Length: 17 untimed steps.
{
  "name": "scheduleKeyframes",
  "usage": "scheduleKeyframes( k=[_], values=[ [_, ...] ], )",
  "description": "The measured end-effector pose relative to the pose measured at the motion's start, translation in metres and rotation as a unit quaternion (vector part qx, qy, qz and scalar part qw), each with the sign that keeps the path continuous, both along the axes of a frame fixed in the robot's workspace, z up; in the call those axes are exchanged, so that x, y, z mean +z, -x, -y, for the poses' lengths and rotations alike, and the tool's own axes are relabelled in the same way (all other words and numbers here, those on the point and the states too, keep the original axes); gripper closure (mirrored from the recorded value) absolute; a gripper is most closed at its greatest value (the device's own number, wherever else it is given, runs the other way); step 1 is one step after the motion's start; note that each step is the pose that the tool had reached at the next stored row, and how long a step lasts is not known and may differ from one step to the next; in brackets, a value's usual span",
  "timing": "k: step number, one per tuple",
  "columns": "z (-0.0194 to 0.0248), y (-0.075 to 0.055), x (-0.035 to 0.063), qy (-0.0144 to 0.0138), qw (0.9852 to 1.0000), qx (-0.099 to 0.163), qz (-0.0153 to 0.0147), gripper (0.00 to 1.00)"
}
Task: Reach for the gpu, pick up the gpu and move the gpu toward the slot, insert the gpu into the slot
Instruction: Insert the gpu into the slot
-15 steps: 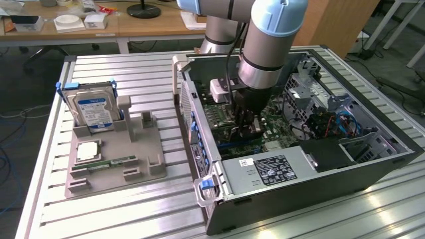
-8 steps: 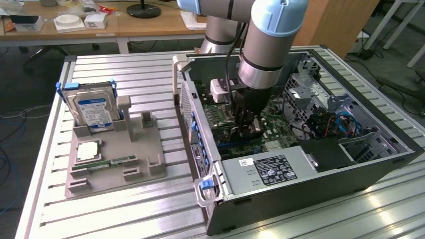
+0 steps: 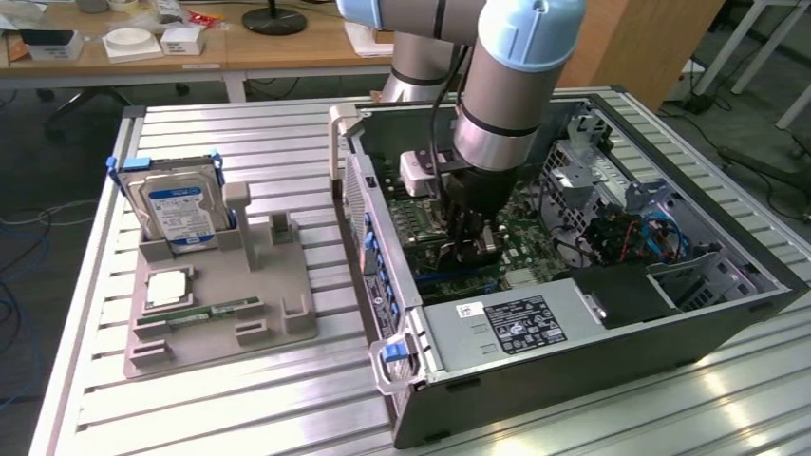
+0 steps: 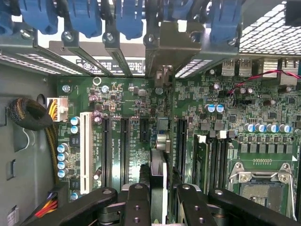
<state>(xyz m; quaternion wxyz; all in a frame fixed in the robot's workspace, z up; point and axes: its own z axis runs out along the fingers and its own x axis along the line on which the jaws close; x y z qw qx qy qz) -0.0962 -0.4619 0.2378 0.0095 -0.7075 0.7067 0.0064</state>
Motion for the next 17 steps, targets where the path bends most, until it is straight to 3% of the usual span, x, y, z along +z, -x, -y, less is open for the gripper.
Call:
scheduleKeyframes(
  k=[3, 17],
  values=[
    [-0.0003, -0.0002, -0.0011, -0.0012, 1.0, 0.0, 0.0009, 0.73],
    [-0.0001, 0.0001, -0.0004, -0.0004, 1.0, 0.0, 0.0003, 0.73]
  ],
)
